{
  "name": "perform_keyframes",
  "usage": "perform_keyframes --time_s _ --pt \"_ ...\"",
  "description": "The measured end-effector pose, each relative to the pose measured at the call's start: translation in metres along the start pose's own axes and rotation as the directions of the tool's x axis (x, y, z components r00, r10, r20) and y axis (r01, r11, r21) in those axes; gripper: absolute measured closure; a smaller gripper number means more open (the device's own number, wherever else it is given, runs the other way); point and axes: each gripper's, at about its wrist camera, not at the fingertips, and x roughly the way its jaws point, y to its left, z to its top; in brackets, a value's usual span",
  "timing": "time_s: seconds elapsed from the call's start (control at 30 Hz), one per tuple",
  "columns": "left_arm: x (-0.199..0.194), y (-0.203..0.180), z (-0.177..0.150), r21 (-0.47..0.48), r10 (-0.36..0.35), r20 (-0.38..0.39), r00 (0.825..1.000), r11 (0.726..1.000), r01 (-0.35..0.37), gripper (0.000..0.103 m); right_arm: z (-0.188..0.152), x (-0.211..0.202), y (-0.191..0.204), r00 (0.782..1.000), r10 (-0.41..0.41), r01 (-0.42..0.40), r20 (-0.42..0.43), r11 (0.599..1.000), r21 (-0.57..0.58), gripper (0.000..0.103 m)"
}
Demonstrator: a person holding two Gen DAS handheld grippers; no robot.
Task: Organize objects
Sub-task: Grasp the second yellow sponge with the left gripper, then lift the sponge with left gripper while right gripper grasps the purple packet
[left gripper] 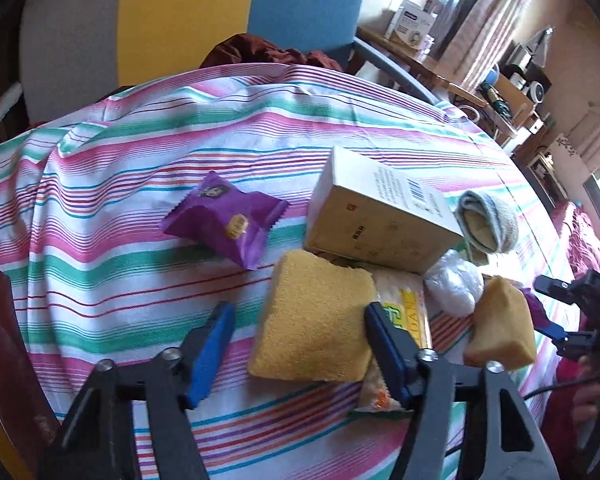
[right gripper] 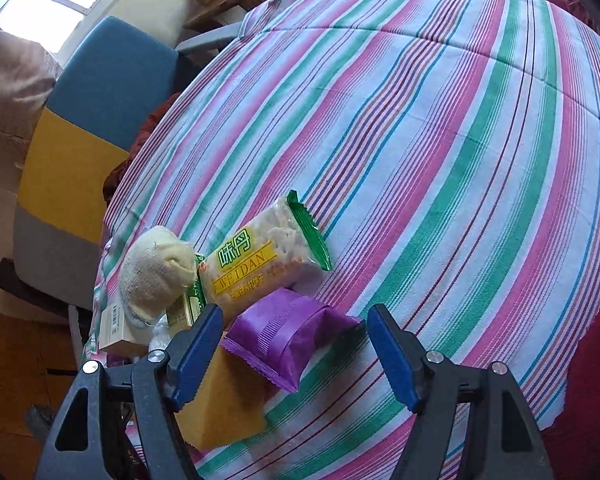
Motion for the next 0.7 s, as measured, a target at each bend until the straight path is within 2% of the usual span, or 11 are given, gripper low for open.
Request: perform_keyframes --time_s 0.03,0.2,0.33,0.43,0.5,0.6,0.7 --pt "-0.001 -0.002 -0.001 0.006 -0.008 0.004 1.0 1.0 0.007 0.049 0.0 0.001 0.0 1.0 -0.003 0.003 -0.004 1.0 0.002 0.027" --pt "-0.011 -0.002 -0.009 0.017 -0.015 0.012 1.0 1.0 0.015 0.051 0.0 0.0 0.001 0.998 -0.05 0.051 0.033 0.998 -0.025 0.027" --pt "-0.023 0.006 -0.02 -0.007 -0.023 0.012 1.0 1.0 0.023 0.051 -0.002 -0.001 0.008 0.998 -0.054 0.057 0.037 0.996 -0.075 0.039" --pt "-0.034 0.011 -0.029 -0.019 -0.028 0.014 1.0 0.999 0.028 0.051 -0.002 -0.006 0.012 0.996 -0.07 0.076 0.058 0.992 -0.098 0.039" --pt "-0.038 0.01 -0.035 -0.008 -0.022 0.006 1.0 1.0 0.022 0.051 -0.002 -0.004 0.009 0.997 -0.064 0.067 0.035 0.993 -0.094 0.039" --pt "-0.034 0.007 -0.041 -0.002 0.007 -0.008 1.0 1.0 -0.007 0.047 0.0 -0.004 0.003 0.999 -0.035 0.037 0.024 0.998 -0.054 0.039" --pt "-0.03 0.007 -0.041 -0.02 -0.007 -0.02 1.0 1.0 0.007 0.035 0.003 0.0 -0.007 1.0 0.007 -0.007 0.001 1.0 0.011 0.035"
